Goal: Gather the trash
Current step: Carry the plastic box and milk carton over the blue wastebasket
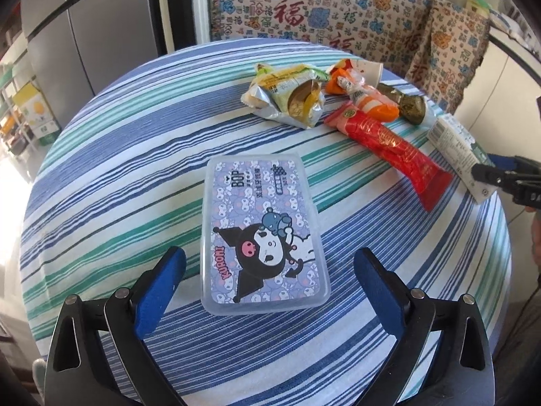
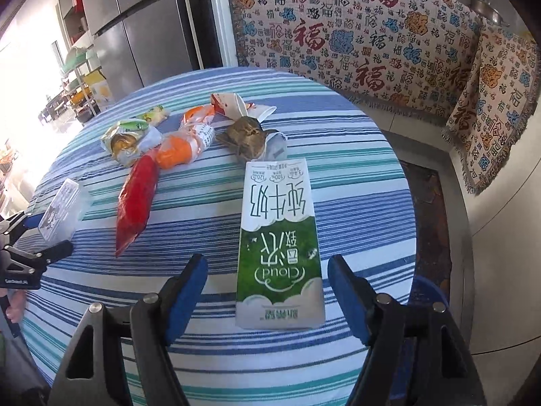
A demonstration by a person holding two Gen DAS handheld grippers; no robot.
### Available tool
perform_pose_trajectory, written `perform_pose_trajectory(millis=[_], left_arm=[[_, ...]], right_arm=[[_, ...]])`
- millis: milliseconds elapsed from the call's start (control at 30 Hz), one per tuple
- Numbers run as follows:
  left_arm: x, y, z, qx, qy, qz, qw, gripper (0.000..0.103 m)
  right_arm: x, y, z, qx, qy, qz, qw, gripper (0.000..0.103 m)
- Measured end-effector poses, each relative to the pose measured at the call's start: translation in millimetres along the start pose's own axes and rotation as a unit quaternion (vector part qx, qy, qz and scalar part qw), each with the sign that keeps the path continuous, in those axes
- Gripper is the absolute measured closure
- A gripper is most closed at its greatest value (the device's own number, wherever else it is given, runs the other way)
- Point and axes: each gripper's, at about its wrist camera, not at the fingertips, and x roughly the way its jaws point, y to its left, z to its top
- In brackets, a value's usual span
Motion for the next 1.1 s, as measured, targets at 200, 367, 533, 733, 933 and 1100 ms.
perform_pose_trajectory(millis=[200, 367, 533, 733, 933, 1100], left_arm=[[9, -4, 21, 0.022, 0.027, 0.013, 0.9993, 0.004], [10, -3, 24, 0.019, 0.039, 0.035, 0.9984, 0.027], [5, 0, 16, 0.012, 0.036, 0.03, 0.9988, 0.039], [-17, 4, 10, -0.022, 0.009, 0.009, 0.9997, 0.039], [-34, -31, 16, -0.018, -0.019, -0.036, 0.999, 0.039], [-35, -84, 28, 0.006, -0.03, -0.072, 0.9969, 0.039]], right_arm=[[3, 9, 23, -0.007, 0.027, -0.014, 1.0, 0.028], [4, 5, 29, 0.0, 0.037, -0.02, 0.999, 0.056], [-5, 2, 23, 0.011, 0.022, -0.003, 1.0, 0.056], [-29, -9, 9, 0.039, -0.016, 0.014, 0.999, 0.056], [-49, -35, 1, 0.076, -0.047, 0.034, 0.995, 0.056], [-70, -65, -13, 0.109, -0.071, 0.029, 0.991, 0.056]])
